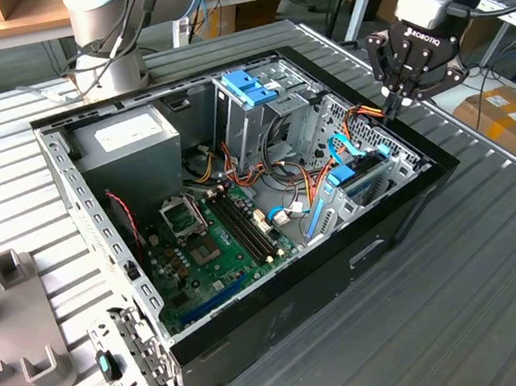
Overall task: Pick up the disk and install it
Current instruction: 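Insert the second disk wire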
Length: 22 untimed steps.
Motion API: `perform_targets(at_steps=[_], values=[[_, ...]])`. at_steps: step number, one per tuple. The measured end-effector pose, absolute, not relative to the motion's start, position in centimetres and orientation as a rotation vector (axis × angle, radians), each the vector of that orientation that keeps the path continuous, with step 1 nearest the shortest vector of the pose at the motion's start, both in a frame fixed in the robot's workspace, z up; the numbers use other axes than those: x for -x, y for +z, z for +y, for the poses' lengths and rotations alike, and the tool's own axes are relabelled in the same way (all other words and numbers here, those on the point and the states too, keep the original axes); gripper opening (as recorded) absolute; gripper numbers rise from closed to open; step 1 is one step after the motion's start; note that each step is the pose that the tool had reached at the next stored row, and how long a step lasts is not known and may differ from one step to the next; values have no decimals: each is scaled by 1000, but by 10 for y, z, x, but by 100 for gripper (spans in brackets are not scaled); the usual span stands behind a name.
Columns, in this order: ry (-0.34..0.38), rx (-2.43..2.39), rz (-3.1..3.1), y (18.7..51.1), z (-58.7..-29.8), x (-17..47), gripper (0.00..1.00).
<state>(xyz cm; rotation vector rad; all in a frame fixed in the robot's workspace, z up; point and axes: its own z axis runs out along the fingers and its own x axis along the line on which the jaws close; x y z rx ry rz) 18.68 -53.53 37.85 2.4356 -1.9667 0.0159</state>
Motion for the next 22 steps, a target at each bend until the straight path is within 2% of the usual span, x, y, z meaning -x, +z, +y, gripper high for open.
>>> perform_targets(at_steps=[8, 22], values=[[14, -2268, -2157, 378, -535, -187, 16], [14, -2239, -2186, 378, -535, -186, 16]])
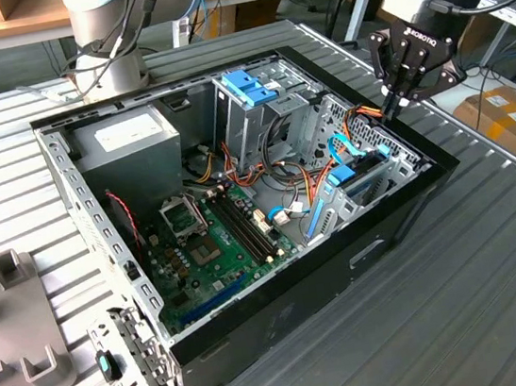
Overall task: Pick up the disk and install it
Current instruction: 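Insert the second disk wire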
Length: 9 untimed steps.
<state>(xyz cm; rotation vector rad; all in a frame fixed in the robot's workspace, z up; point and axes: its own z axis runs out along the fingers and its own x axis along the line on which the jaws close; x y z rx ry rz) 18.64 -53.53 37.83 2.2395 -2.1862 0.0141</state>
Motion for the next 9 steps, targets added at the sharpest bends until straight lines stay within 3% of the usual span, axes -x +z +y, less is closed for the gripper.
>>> perform_targets(at_steps=[9], values=[[14, -2239, -2186, 378, -535, -185, 16]])
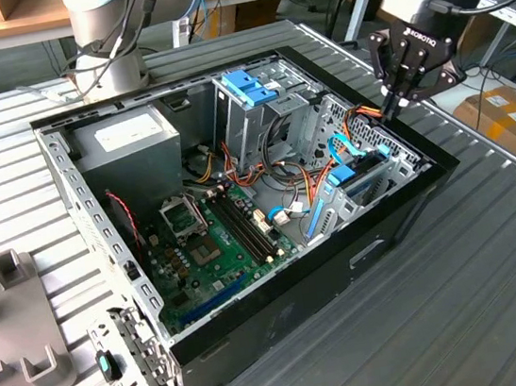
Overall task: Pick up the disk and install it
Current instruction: 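Insert the second disk wire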
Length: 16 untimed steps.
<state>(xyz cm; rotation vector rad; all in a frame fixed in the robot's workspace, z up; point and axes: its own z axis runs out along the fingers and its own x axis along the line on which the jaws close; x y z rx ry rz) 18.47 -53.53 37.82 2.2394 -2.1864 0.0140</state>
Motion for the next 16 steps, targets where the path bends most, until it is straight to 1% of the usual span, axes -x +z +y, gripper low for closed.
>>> perform_targets(at_steps=[16], values=[[14, -2239, -2186, 378, -538, -177, 16]])
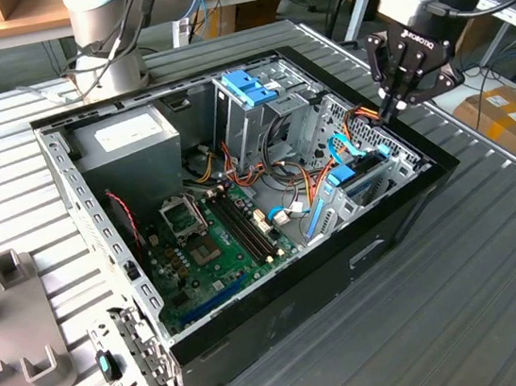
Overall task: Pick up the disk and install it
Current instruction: 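Insert the second disk wire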
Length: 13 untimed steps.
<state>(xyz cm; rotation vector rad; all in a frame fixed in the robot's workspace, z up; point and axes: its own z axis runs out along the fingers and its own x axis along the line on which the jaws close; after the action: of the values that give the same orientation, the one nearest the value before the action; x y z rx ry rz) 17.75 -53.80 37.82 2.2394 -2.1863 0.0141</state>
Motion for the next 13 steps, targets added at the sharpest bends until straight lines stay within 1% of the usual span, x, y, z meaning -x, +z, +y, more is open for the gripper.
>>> perform_targets(at_steps=[13], values=[[14, -2239, -2186, 378, -541, -177, 16]])
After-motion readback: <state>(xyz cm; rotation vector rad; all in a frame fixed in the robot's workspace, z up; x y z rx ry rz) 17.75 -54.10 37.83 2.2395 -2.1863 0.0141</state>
